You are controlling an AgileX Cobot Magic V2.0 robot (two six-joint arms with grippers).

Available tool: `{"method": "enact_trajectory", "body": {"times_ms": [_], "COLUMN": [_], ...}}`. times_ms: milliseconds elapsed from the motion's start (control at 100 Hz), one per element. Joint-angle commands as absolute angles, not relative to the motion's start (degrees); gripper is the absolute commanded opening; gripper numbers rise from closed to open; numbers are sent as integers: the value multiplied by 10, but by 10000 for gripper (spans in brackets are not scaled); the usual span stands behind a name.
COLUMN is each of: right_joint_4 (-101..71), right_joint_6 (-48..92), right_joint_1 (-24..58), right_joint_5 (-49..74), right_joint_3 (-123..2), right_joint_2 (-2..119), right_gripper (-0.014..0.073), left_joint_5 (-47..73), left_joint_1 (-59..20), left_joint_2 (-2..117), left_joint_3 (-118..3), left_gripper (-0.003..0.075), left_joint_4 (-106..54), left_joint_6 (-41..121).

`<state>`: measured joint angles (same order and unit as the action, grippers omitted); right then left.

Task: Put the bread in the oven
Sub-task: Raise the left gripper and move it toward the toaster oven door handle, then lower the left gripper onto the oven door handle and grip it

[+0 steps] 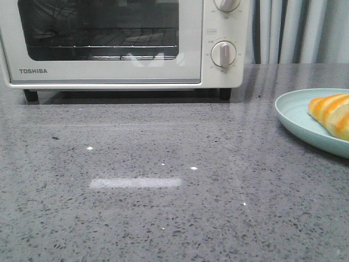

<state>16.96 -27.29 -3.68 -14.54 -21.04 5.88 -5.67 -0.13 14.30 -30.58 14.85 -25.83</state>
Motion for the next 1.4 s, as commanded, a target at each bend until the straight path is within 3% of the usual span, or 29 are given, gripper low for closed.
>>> {"method": "enact_trajectory", "body": {"times_ms": [0, 500, 570, 700, 810, 1260, 1390], "right_joint_4": [172, 154, 172, 184, 232, 366, 374], "right_joint_6": [-278, -346, -346, -346, -346, -346, -346], "right_joint_1": [-40, -40, -40, -40, -40, 7, 26], "right_joint_5": [-175, -167, -167, -164, -163, -146, -146], "right_joint_3": [-251, -295, -301, -319, -338, -410, -416], "right_joint_2": [104, 219, 232, 258, 280, 348, 358], "right_gripper": [-67, -33, 51, 253, 279, 279, 278], "left_joint_5": [-90, -89, -92, -91, -79, 142, 156], "left_joint_1": [-6, -6, -6, -10, -35, -277, -308], "left_joint_2": [158, 160, 168, 189, 219, 387, 419], "left_joint_3": [-329, -333, -333, -342, -359, -532, -553], "left_gripper": [-19, -10, 36, 197, 279, 279, 226], "left_joint_4": [148, 177, 184, 187, 187, 281, 308], "left_joint_6": [-263, -263, -263, -263, -263, -256, -256]}}
